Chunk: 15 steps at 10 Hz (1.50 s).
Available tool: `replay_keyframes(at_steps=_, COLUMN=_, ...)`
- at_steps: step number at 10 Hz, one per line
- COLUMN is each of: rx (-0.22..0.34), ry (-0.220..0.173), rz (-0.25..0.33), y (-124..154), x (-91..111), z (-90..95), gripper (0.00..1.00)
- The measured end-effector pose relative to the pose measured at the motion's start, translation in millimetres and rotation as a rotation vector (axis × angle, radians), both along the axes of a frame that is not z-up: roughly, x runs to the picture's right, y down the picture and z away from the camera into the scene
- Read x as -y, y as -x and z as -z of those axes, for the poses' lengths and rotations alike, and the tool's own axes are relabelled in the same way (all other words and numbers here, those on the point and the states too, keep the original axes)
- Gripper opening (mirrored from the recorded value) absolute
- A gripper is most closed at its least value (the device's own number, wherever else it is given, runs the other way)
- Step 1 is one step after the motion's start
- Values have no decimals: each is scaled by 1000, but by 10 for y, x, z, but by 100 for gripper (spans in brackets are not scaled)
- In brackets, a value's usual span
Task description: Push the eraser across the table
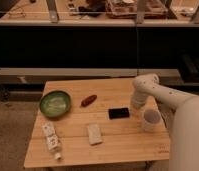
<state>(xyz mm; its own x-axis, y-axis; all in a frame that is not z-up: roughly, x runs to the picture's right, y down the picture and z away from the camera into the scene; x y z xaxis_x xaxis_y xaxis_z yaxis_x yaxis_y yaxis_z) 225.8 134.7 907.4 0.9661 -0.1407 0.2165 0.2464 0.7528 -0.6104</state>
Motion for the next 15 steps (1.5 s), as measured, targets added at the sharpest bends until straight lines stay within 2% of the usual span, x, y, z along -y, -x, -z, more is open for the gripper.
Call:
replay_keyframes(at_steps=3, rx=14, ry=-5, rz=1, y=74, x=45, z=-24, gripper=2)
replay_keyframes(at_steps=6, rx=52, ry=-10, rz=15, y=264, x=102, z=-27, gripper=2)
replay_keyframes(at_steps=15, rx=178, ry=23, rz=57, y=804, x=-83, z=89, gripper=2)
